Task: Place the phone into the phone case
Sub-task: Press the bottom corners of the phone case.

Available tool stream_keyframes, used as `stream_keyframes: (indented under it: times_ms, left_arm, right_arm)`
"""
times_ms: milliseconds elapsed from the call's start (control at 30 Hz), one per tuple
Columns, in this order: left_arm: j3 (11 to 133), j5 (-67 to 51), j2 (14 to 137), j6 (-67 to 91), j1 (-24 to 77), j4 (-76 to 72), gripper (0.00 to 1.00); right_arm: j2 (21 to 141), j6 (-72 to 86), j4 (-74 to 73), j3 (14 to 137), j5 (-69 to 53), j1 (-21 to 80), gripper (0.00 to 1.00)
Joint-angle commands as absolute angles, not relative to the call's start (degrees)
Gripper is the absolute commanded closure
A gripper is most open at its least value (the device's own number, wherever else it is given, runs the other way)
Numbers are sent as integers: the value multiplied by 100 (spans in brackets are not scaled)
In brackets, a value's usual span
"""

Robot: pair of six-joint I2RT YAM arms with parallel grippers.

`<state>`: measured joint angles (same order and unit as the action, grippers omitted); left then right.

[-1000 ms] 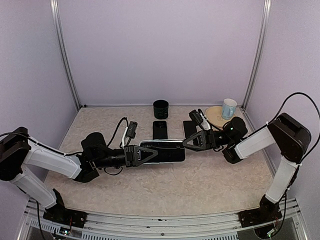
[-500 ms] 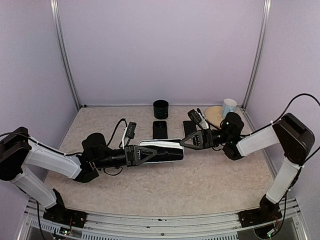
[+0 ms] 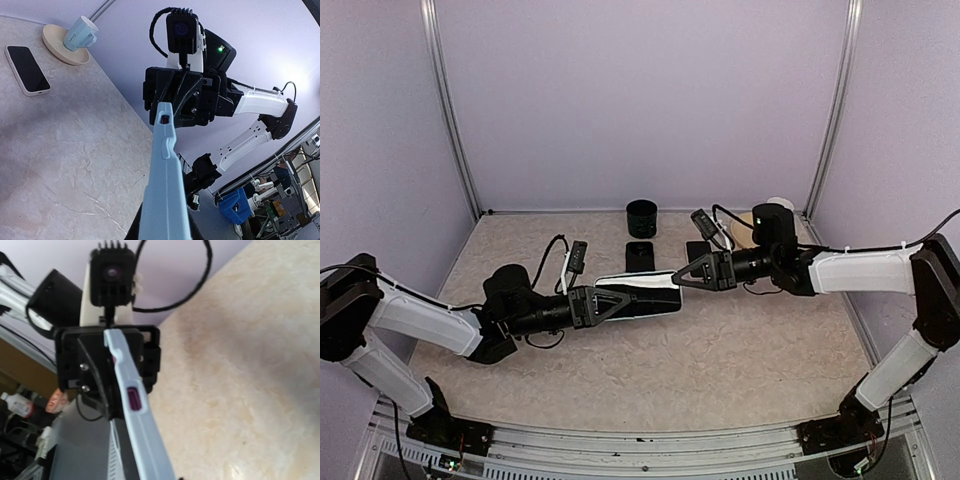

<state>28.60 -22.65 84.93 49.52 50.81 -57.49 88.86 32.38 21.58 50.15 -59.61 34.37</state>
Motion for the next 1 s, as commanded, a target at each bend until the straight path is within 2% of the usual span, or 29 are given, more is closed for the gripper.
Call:
stream_keyframes:
  times_ms: [0,133,333,667,967]
  left_arm:
    - [2875,-2199,8495,4983,5098,-6067,100]
    - [2786,-2173,8443,4992,5072,-6171,100]
    - [2663,-2159,8271,5005,5036,-6355,100]
    - [2497,-2127,7995,5002,4983,-6603,100]
    - [2507,-2148,7937,5008,4974,-6697,100]
  right_arm:
    - [8666,2563,1436,5247,-5347,3577,90]
    - [8541,2549,1464,5202,-5432,3564,71]
    - [8443,2882,1869,5055,-6026,3470,50]
    - [8464,2952,2000,4749,-6102,3410,42]
    - [8445,3099,2417,4543,-6534,3531,42]
